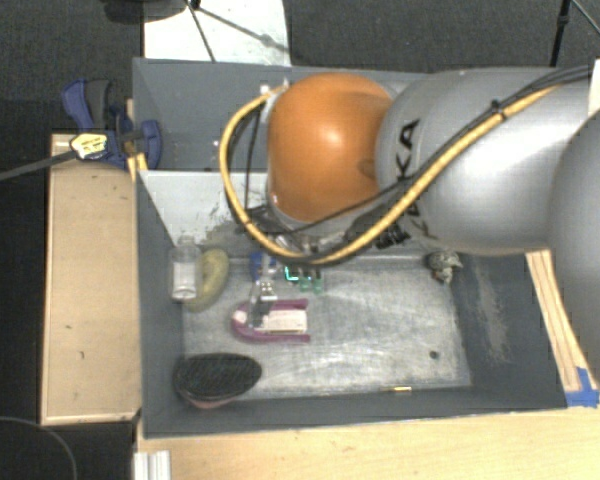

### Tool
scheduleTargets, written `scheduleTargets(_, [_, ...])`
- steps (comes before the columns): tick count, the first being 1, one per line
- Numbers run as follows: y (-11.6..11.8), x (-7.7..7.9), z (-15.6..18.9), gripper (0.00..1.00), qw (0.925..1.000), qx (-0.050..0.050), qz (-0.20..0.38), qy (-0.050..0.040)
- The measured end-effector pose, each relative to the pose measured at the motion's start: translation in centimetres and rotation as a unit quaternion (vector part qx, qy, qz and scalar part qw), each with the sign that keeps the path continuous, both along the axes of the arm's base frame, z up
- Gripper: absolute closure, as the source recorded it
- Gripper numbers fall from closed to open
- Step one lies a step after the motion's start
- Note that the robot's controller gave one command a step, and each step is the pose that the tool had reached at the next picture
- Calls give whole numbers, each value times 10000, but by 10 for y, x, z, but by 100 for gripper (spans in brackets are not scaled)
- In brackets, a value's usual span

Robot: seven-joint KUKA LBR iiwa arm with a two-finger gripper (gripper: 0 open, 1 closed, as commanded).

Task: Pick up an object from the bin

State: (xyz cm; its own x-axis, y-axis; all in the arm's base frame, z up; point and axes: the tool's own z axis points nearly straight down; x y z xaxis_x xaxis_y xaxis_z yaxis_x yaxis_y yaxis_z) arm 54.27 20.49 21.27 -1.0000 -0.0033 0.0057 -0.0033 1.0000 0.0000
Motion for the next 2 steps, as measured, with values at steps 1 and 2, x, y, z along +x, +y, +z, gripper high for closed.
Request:
scheduleTargets(1, [-55, 9, -126, 0, 9712, 7, 2384, -19])
scheduleTargets(2, [-54, 10, -125, 100, 9721, 13, 2345, -31])
